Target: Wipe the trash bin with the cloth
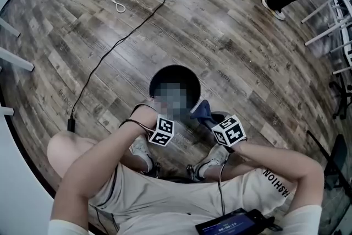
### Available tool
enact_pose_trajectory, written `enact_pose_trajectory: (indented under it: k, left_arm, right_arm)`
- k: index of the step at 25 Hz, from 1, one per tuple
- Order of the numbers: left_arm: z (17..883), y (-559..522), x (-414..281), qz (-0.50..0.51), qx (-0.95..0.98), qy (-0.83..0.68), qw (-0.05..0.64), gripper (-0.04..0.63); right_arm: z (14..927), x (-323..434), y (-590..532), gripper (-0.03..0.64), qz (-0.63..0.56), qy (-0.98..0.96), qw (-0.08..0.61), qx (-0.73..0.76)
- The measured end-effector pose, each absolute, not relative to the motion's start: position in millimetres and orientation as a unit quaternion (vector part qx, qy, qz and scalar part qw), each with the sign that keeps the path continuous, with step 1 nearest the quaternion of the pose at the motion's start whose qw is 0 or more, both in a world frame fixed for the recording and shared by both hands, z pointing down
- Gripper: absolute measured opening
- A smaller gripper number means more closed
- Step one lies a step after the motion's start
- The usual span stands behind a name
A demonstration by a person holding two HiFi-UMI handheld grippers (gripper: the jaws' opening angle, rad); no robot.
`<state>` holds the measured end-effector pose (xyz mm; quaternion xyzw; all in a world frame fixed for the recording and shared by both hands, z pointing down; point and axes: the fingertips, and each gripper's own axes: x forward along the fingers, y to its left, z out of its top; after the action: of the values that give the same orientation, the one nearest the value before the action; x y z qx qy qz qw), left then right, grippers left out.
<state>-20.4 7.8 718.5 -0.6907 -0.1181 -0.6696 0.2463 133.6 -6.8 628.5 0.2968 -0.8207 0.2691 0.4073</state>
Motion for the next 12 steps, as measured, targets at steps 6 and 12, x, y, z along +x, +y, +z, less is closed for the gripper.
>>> enact_pose_trajectory:
  k: [6,12]
  left_arm:
    - [714,-2,-13,-0.669,-0.697,-0.090,0.241,0.111]
    - [715,4,-8,-0.676,-0.691,-0.106,0.232,0.076]
  right_arm:
    - [635,123,0,0.064,0.273,-0.812,0.415,0.305]
    - [647,119,-6,0.064,0.290,-0.803,0.412,0.319]
